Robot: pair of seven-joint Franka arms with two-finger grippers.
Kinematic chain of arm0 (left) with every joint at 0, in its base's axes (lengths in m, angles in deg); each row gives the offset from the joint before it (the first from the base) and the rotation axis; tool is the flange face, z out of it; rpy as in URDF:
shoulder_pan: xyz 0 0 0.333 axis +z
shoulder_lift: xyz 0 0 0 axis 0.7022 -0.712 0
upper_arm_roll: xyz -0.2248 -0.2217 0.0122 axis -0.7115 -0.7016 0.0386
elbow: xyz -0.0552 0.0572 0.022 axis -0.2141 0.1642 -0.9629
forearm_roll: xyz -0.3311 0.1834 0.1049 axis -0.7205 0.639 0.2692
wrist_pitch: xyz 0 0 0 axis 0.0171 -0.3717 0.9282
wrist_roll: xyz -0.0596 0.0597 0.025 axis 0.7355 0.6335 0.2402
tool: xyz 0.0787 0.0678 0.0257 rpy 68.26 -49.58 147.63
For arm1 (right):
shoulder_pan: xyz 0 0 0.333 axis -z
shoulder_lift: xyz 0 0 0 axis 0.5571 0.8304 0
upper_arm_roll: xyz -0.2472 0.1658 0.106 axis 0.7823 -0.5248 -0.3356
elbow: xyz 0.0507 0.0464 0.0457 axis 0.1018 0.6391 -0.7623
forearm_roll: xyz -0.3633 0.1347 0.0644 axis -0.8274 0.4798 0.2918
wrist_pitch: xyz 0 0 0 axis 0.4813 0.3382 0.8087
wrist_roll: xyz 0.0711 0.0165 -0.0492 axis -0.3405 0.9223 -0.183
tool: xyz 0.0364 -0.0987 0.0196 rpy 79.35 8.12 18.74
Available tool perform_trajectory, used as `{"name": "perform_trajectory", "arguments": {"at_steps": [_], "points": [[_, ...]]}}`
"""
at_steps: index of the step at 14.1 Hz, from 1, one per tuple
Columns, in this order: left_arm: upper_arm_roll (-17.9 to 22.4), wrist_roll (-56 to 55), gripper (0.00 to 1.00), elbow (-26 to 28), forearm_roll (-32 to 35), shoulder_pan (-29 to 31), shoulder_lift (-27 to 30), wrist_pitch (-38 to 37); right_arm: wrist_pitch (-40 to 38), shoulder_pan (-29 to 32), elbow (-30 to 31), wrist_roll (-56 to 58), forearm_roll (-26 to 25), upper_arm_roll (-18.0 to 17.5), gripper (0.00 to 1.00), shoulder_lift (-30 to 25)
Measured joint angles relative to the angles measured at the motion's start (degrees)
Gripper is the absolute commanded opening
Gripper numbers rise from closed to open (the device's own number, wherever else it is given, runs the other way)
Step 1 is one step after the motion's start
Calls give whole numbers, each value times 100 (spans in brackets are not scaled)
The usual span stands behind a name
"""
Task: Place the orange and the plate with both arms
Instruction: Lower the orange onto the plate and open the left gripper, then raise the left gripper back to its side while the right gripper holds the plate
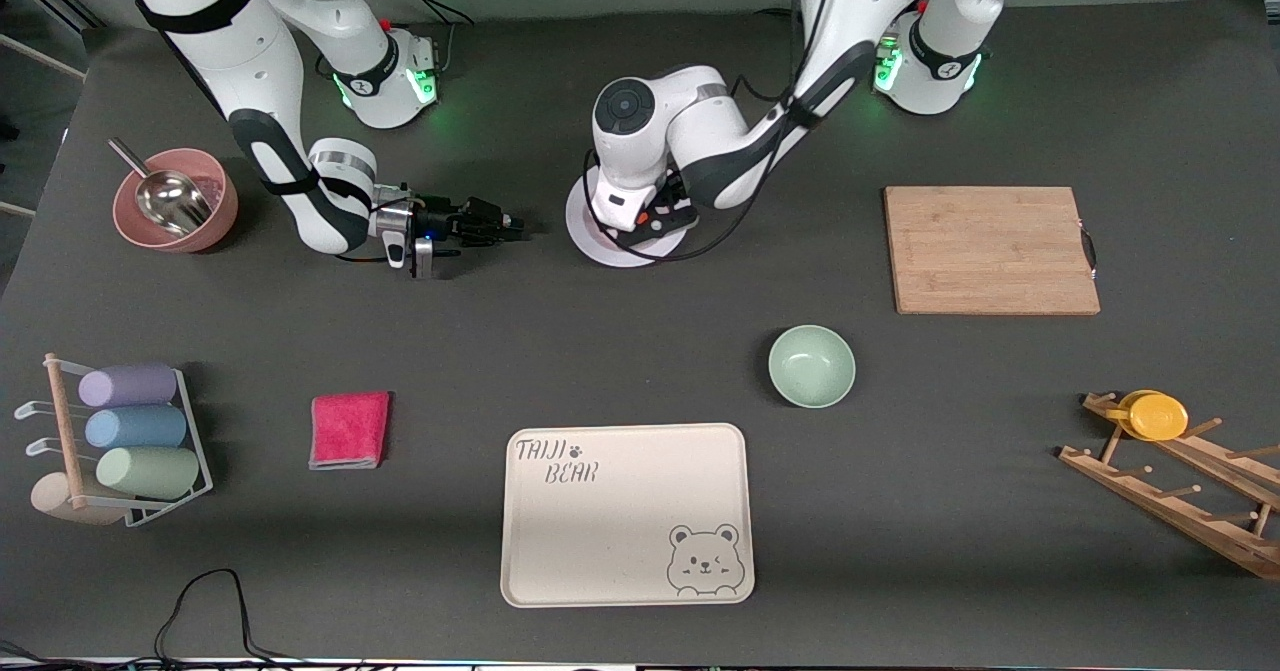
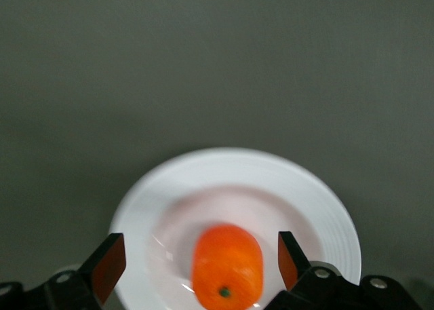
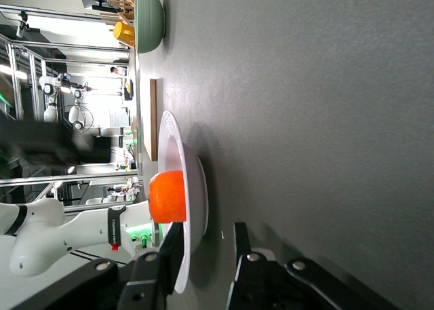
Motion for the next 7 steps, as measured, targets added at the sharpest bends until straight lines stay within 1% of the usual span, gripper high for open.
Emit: {"name": "perform_trajectory", "arguments": {"at_steps": [1, 2, 3, 4, 6, 7], "points": [[25, 271, 100, -169, -77, 166, 210, -482, 0, 0, -15, 0, 96, -53, 37, 9], [155, 600, 100, -331, -278, 271, 418, -884, -2, -4, -26, 0, 231, -135, 37, 20], [527, 1040, 100, -463, -555, 283, 663, -1164, -2, -27, -36, 0, 403, -232, 37, 37], [991, 1682, 100, -537, -847, 289, 919, -1347, -2, -101, -63, 0, 575, -295, 37, 66], [1961, 3108, 100, -589, -1315, 324, 1391, -1738, -2, -340, -164, 3, 894, -335, 37, 163], [2392, 3742, 100, -590, -1433, 343, 1582, -1881, -2, -469, -220, 5, 1058, -343, 37, 210]]}}
